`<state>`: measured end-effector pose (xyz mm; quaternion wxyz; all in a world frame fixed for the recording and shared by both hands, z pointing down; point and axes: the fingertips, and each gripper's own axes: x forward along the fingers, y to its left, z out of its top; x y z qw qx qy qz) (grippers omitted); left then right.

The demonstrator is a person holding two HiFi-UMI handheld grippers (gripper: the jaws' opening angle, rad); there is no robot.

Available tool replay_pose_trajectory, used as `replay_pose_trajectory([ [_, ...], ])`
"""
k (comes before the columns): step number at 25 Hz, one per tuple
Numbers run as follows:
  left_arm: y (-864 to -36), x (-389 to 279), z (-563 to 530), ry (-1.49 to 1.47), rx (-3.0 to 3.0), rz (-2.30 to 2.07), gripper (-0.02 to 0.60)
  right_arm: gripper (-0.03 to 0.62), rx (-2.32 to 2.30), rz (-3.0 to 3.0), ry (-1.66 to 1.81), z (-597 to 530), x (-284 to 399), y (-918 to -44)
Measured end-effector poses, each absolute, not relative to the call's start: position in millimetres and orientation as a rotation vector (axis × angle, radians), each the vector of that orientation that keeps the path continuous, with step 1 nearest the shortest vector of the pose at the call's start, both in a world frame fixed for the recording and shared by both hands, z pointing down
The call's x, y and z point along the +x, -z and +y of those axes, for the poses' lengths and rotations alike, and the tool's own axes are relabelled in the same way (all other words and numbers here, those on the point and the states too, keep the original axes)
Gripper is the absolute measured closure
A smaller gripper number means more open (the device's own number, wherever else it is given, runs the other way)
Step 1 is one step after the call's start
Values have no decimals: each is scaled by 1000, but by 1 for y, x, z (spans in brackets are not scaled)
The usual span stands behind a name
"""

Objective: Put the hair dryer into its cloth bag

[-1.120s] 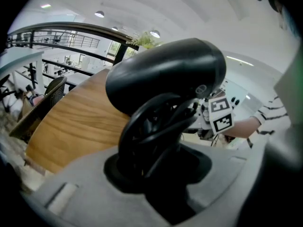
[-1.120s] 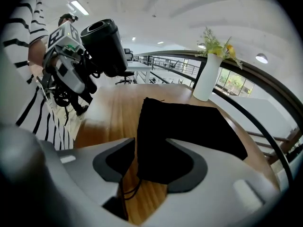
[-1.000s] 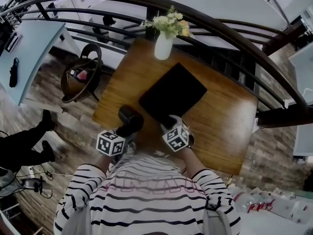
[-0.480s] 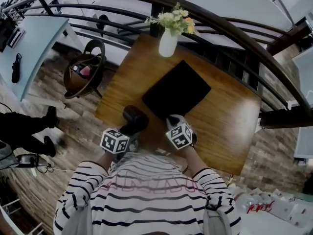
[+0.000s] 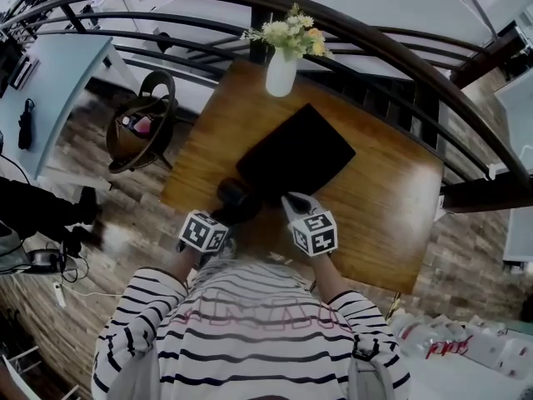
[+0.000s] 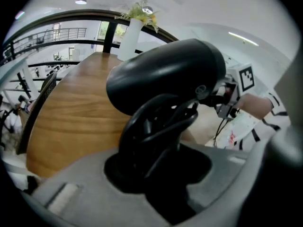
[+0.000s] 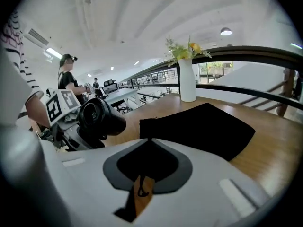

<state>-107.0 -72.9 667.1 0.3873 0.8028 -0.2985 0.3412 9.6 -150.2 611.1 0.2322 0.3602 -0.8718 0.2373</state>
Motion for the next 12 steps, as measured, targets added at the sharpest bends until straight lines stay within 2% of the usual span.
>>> replay_pose_trajectory([
  [12,-689,-95,-78,-1213,2055,-540,430,580,1076,-2454,-738,-145,9,-595],
])
